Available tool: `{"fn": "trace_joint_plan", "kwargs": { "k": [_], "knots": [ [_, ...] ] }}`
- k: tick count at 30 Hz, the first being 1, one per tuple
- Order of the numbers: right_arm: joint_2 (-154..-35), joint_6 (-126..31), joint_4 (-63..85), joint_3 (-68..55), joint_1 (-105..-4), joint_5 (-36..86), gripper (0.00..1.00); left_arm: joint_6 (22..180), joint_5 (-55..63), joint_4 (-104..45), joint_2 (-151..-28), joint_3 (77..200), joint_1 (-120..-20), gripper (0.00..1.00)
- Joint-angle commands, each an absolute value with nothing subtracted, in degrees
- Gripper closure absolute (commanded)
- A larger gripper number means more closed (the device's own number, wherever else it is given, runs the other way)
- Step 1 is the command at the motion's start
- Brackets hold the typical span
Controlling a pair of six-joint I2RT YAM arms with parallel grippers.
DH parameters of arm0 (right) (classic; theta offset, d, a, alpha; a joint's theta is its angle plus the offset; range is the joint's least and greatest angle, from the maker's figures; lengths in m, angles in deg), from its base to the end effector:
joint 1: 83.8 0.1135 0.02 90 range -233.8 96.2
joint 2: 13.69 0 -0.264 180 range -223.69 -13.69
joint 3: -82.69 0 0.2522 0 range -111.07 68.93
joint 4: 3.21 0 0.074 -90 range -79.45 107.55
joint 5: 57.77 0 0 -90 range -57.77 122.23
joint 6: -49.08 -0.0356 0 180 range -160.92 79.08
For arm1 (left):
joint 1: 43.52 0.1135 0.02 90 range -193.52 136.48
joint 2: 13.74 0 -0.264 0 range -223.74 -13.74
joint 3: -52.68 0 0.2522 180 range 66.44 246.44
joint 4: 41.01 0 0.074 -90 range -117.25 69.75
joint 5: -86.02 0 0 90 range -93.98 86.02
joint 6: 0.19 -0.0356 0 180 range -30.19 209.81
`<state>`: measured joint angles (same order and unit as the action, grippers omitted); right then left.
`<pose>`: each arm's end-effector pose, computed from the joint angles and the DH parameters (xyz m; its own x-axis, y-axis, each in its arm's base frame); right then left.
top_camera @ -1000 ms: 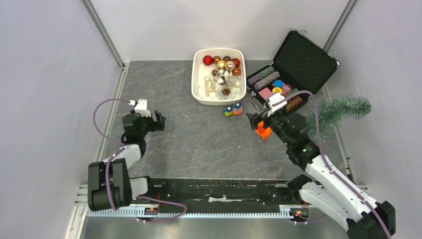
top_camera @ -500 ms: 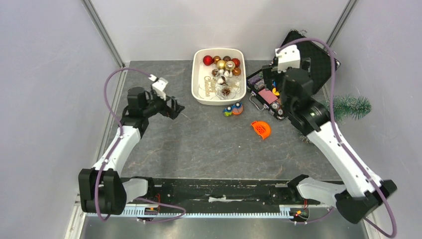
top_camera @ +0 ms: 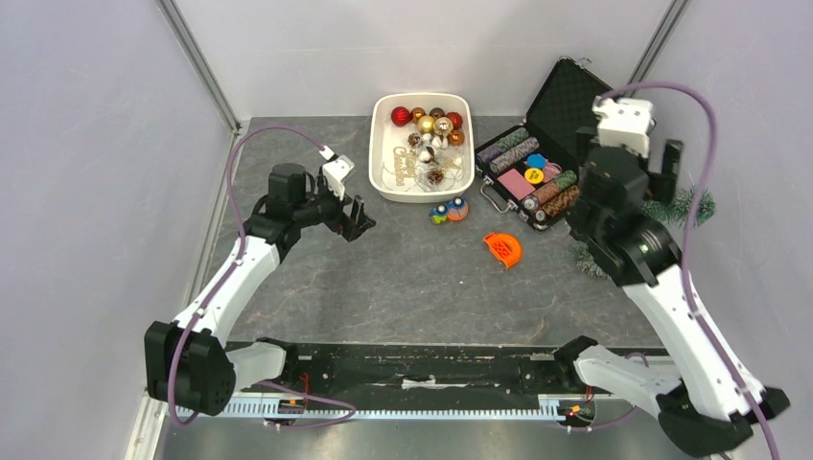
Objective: Decorate the small christmas tree
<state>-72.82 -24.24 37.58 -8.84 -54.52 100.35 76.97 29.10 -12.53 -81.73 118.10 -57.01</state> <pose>0.1765 0.0611 0.4625 -0.2994 -0.2905 -0.9088 0.5559 0.7210 -0.4137 0.2502 -0.0800 0.2934 -0.3445 0.2741 -0.8979 0.7454 0.6613 -0.0841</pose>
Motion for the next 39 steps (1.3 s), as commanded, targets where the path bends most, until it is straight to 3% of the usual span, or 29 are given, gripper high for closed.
{"fn": "trace_joint_plan", "kwargs": {
  "k": [1, 18, 24, 32, 39],
  "knots": [
    [-66.6, -21.3, 33.8, -6.2, -54.6, 107.9, 0.02, 74.6, 27.8, -10.7, -81.3, 120.8, -57.9, 0.08],
    [-44.9, -30.7, 28.7, 6.1, -54.7, 102.8, 0.02, 72.8, 25.8, -8.1, -77.5, 120.1, -58.6, 0.09],
    [-44.6, -32.1, 25.8, 12.1, -54.6, 104.5, 0.02, 72.5, 26.0, -7.4, -76.7, 120.0, -58.7, 0.09],
    [-45.6, -27.6, 11.9, 19.7, -54.7, 109.9, 0.02, 71.2, 26.9, -5.9, -75.4, 119.8, -58.8, 0.09],
    [-40.8, -15.7, -11.1, 31.3, -54.8, 113.5, 0.02, 70.8, 27.8, -5.3, -75.4, 120.0, -59.1, 0.09]
  ]
}}
